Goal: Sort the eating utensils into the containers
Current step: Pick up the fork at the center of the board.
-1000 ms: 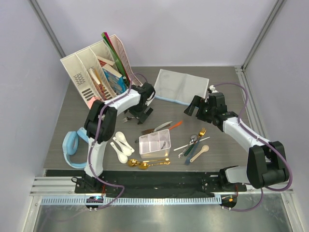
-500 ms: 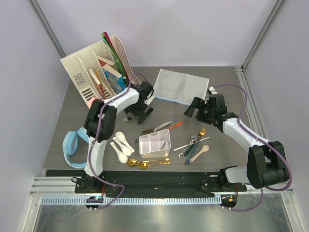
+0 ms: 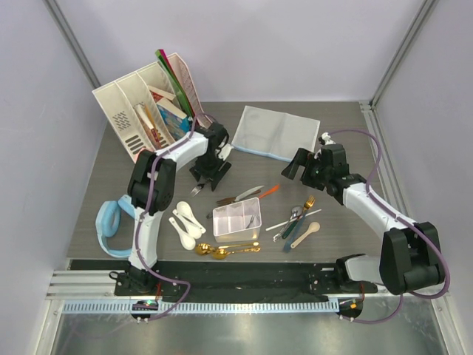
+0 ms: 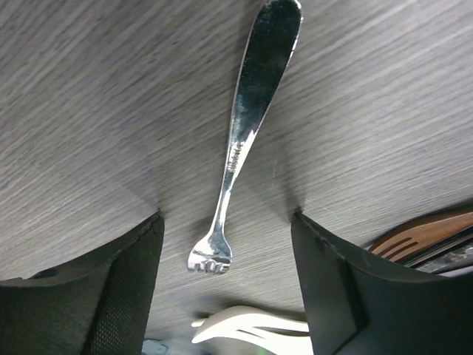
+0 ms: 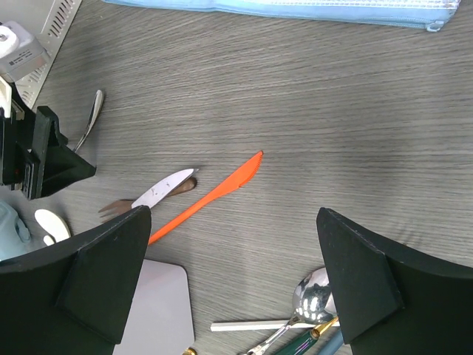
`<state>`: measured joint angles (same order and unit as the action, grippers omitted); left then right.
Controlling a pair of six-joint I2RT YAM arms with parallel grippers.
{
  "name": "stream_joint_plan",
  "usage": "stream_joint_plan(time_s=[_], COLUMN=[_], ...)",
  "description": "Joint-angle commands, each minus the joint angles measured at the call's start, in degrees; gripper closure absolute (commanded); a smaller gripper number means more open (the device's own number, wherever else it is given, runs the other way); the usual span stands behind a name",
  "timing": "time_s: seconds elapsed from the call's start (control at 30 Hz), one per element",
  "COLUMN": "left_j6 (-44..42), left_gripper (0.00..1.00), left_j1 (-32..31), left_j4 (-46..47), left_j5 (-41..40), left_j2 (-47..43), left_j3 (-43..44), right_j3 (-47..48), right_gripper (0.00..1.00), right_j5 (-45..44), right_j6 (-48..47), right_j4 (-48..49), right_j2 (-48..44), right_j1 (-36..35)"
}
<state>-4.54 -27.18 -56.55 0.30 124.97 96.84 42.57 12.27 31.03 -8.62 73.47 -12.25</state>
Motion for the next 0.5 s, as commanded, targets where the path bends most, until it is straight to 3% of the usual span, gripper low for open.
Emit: stream_joint_plan(time_s=[0.0,0.1,0.13,0.33,0.4,0.43,0.47], left_j6=[3.6,4.9,7.3,12.9,14.5,14.8,15.9], left_gripper=[0.33,0.39,0.48,0.64,0.74,0.92,0.95], left_j1=[0.2,0.1,0.2,-1.4,-1.6,-1.6,-1.6], left_j4=[-0.2,1.4,1.3,4.0,6.2,6.6,7.0], left_j5=[7.0,6.2,6.1,8.4,8.3,8.1,7.5], left_j2=[1.9,-0.6,-0.9,-3.3,-4.7,-5.0,-5.1], left_j3=[-4.4,-6.8,-7.0,-11.8,-13.8,-14.0,-14.4], right_j3=[0.6,0.4,0.3,0.1,0.1,0.1,0.1], right_gripper=[0.0,0.0,0.0,0.0,0.0,0.0,0.0], right_j5=[0.3,0.8,0.8,0.9,0.9,0.9,0.9], right_j6=[0.6,0.6,0.7,0.5,0.4,0.4,0.4], right_j4=[1.4,1.4,1.4,1.5,1.4,1.4,1.3], right_j2=[-1.7,-1.4,-1.3,-1.5,-1.4,-1.4,-1.3], right_j1=[-0.1,-0.1,-0.1,-0.1,-0.1,-0.1,-0.1])
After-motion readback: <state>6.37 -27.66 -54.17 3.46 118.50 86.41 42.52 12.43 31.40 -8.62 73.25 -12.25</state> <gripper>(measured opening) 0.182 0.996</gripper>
